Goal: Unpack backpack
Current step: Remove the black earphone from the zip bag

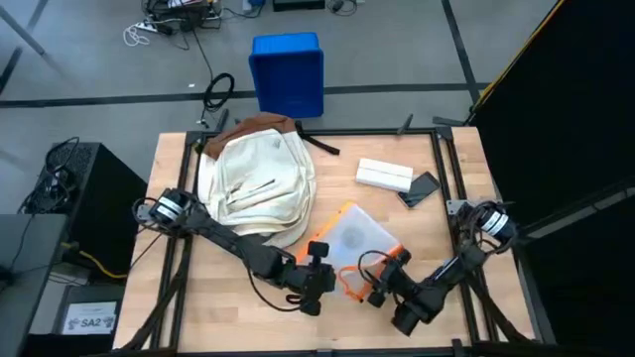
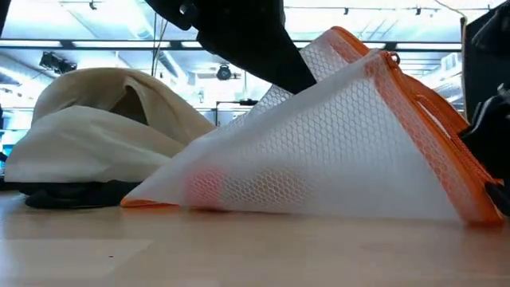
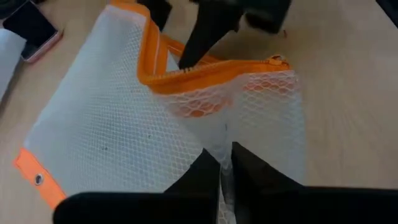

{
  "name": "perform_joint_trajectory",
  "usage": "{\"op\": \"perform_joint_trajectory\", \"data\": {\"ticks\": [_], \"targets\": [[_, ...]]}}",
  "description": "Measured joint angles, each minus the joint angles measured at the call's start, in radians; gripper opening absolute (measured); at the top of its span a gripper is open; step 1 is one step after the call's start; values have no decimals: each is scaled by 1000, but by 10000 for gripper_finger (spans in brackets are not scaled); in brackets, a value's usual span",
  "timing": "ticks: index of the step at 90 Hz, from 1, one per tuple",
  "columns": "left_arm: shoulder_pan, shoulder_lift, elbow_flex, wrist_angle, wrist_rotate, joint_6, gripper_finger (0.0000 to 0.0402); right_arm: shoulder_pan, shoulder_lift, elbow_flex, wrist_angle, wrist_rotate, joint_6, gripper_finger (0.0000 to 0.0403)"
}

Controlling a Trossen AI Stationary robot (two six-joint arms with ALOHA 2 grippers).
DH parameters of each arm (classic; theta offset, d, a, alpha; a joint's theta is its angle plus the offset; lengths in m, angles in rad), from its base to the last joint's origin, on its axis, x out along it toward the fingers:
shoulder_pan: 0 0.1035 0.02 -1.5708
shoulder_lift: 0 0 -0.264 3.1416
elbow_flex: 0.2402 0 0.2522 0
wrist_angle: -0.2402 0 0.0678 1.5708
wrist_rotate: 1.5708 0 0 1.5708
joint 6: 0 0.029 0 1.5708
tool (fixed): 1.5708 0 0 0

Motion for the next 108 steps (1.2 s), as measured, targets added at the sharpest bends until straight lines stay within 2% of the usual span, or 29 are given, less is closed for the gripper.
{"op": "perform_joint_trajectory", "data": {"ticks": [17,34,55,88,108], "targets": [[0,0,0,0,13,2,0,-89,0,-18,46,10,-249,225],[0,0,0,-3,28,18,0,-176,-8,-16,198,-84,-539,229],[-1,0,0,-3,70,22,0,-210,-2,-15,315,-74,-618,203],[-11,0,0,-24,78,24,0,-268,-4,-12,345,-192,-656,137],[-21,0,0,-52,84,23,0,-239,-3,17,337,-152,-852,105]]}}
